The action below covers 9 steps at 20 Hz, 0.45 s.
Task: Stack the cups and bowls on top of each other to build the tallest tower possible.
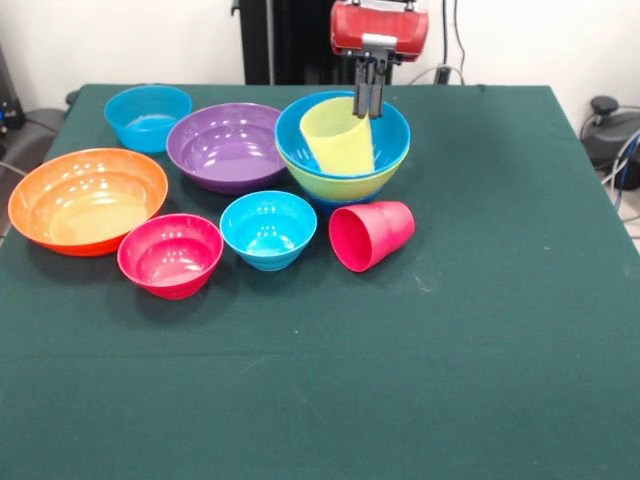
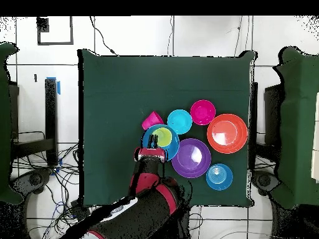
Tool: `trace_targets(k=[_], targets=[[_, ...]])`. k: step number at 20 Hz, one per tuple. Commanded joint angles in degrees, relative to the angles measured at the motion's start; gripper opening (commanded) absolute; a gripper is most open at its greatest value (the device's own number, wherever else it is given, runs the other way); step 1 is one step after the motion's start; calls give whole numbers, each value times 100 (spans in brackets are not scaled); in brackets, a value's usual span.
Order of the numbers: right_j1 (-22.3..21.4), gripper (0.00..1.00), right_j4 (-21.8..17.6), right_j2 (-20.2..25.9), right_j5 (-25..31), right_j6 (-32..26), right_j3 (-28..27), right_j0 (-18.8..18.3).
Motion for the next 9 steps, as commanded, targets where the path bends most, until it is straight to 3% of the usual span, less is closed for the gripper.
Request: trace_targets(k=[1,9], targets=[[159,0,116,479,301,-33,55,72],[148,0,127,425,309,-55,158,245]])
